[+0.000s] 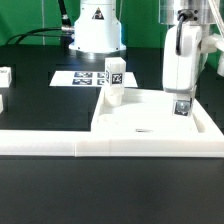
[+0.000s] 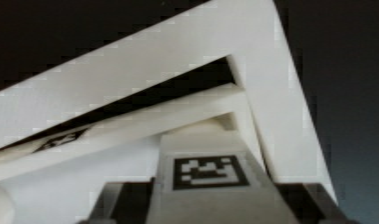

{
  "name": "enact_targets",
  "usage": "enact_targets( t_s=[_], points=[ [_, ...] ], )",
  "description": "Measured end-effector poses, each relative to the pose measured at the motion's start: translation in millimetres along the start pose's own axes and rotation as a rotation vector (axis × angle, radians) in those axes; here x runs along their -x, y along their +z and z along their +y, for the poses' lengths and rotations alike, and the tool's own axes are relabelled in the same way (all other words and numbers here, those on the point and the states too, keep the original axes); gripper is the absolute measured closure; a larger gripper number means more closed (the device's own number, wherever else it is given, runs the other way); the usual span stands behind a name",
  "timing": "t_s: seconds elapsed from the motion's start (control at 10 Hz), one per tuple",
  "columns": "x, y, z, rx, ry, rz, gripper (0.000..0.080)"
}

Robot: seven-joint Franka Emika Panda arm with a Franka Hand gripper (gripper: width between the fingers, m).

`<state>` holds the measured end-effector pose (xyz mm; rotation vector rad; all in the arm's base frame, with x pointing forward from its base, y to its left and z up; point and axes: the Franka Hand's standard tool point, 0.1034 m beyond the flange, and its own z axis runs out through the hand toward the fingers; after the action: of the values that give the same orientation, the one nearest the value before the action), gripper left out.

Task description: Assemble square table

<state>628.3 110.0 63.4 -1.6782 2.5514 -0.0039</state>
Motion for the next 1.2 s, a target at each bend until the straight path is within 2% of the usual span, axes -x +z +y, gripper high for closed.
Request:
enact_targets(
  t_s=[0.3, 0.5, 0.8, 1.2],
  points=[
    [-0.5, 0.4, 0.4, -0.001, -0.034, 0.004, 0.0507],
    [-0.5, 0.4, 0.4, -0.001, -0.037, 0.004, 0.0183],
    [-0.5, 0.4, 0.4, -0.001, -0.037, 0.004, 0.0153],
    [-0.5, 0.4, 0.4, -0.001, -0.038, 0.004, 0.015]
  ],
)
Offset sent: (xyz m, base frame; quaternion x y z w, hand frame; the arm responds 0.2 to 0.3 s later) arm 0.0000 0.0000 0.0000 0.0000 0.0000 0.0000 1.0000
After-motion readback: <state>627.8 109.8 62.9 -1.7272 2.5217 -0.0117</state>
